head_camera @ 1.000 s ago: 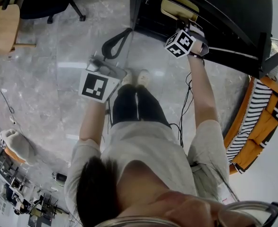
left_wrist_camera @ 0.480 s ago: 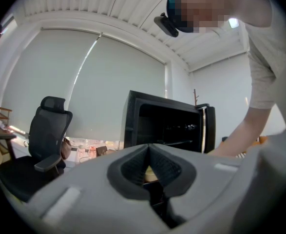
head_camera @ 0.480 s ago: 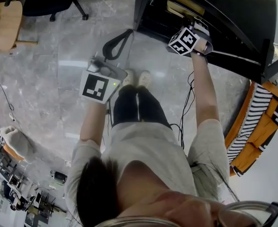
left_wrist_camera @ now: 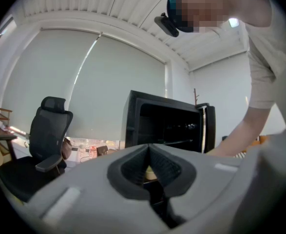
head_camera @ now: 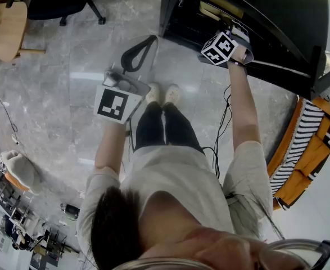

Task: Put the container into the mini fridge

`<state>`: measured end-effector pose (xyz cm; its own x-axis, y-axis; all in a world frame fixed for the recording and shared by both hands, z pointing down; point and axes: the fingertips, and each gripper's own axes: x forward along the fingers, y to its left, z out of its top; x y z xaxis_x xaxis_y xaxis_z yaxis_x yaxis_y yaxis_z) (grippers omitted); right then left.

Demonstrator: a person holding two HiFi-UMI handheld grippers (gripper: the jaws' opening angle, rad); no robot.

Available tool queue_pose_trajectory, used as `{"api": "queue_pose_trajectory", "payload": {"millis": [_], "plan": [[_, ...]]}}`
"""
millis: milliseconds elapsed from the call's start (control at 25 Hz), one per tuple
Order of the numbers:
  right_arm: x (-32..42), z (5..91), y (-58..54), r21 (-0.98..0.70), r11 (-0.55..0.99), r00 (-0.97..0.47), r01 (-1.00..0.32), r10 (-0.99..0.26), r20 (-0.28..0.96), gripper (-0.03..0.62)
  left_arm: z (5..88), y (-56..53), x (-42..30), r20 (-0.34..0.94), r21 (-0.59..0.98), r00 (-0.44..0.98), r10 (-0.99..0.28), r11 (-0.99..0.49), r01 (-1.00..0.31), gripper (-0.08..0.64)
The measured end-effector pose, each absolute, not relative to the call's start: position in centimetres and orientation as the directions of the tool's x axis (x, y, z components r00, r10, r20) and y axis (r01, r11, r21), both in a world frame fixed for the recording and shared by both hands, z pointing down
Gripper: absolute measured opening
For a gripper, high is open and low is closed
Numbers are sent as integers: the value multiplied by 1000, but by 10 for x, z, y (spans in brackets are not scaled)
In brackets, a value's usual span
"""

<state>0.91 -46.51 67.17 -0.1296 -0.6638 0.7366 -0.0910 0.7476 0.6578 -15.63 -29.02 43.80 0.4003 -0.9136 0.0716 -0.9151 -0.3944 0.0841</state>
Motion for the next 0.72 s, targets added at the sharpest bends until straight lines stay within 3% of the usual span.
{"api": "queue_pose_trajectory", "payload": {"millis": [200, 320, 720], "plan": [[9, 658, -460, 651, 732, -169, -200, -680, 713, 43, 435, -288, -155, 72, 82, 405, -911, -399, -913, 2], [8, 643, -452, 626, 718, -214, -306, -692, 689, -3, 431, -286, -153, 65, 79, 412, -909, -407, -910, 2], [6, 602, -417, 364, 706, -401, -608, -668, 627, -5, 423, -285, -135, 57, 72, 452, -890, -447, -891, 2]]}}
